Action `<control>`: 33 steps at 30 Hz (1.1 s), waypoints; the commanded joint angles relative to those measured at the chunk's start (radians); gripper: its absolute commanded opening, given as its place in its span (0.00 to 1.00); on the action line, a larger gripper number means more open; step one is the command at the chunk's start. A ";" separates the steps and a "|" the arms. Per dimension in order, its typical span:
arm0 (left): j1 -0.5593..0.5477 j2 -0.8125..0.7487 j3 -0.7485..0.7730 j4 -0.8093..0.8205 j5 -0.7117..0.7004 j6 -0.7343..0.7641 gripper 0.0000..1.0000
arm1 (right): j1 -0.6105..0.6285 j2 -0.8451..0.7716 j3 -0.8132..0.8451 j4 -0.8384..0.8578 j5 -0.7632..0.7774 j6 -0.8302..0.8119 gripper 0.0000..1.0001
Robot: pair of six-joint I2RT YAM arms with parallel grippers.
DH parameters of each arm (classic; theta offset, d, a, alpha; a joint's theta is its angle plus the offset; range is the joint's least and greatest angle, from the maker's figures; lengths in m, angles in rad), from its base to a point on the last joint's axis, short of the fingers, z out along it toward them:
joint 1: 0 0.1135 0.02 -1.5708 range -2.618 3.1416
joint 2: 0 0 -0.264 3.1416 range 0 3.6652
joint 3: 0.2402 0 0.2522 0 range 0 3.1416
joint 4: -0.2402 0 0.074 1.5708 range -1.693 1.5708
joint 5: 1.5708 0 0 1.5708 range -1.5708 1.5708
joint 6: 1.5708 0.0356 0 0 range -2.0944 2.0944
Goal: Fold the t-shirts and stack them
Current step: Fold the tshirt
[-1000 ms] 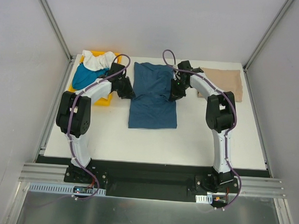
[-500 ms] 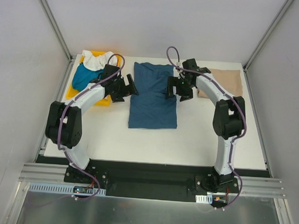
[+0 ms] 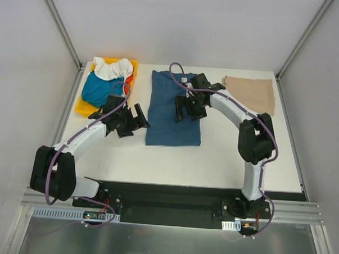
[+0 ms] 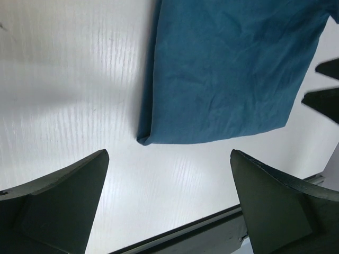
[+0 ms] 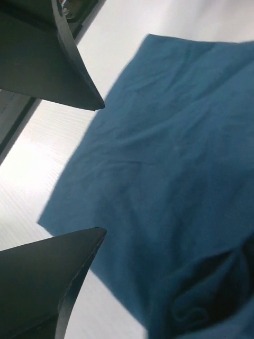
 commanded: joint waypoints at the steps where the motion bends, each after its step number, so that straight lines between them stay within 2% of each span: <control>1: 0.004 -0.063 -0.037 0.012 0.027 -0.036 0.99 | -0.017 0.138 0.200 0.034 0.038 -0.020 0.96; 5: 0.004 -0.067 -0.046 0.011 0.032 -0.039 0.99 | -0.042 0.341 0.430 0.028 0.107 -0.025 0.96; 8: 0.004 -0.071 -0.046 0.011 0.037 -0.039 0.99 | -0.072 0.417 0.583 0.007 0.090 -0.013 0.97; 10: 0.004 -0.074 -0.049 0.012 0.034 -0.037 0.99 | -0.082 0.417 0.603 0.010 0.063 -0.017 0.96; 16: 0.004 -0.054 -0.052 0.012 0.041 -0.037 0.99 | -0.076 0.177 0.379 0.103 -0.007 -0.062 0.96; 20: 0.004 -0.025 -0.040 0.015 0.057 -0.039 0.99 | -0.076 -0.020 0.264 0.090 0.045 -0.093 0.96; 21: 0.004 -0.023 -0.040 0.015 0.057 -0.037 0.99 | -0.076 -0.060 0.198 0.088 0.099 -0.094 0.96; 22: 0.004 -0.020 -0.038 0.015 0.057 -0.037 0.99 | -0.074 -0.163 0.161 0.096 0.126 -0.097 0.96; 24: 0.003 -0.021 -0.040 0.015 0.053 -0.033 0.99 | -0.076 -0.285 0.046 0.187 0.221 -0.079 0.96; 25: 0.003 -0.024 -0.038 0.015 0.049 -0.031 0.99 | -0.079 -0.345 -0.096 0.232 0.248 -0.068 0.96; 26: 0.001 -0.025 -0.038 0.017 0.047 -0.031 0.99 | -0.080 -0.467 -0.158 0.272 0.277 -0.030 0.96; 27: -0.002 -0.023 -0.038 0.018 0.047 -0.032 0.99 | -0.083 -0.521 -0.216 0.342 0.345 -0.008 0.96; 28: -0.005 -0.015 -0.037 0.018 0.049 -0.032 0.99 | -0.094 -0.567 -0.326 0.370 0.361 0.018 0.96; 29: -0.008 -0.009 -0.035 0.021 0.050 -0.032 0.99 | -0.105 -0.647 -0.365 0.384 0.371 0.068 0.96; 31: -0.016 0.011 -0.031 0.024 0.055 -0.036 0.99 | -0.132 -0.690 -0.454 0.386 0.368 0.137 0.96; 33: -0.020 0.024 -0.027 0.029 0.061 -0.036 0.99 | -0.149 -0.701 -0.470 0.334 0.304 0.137 0.96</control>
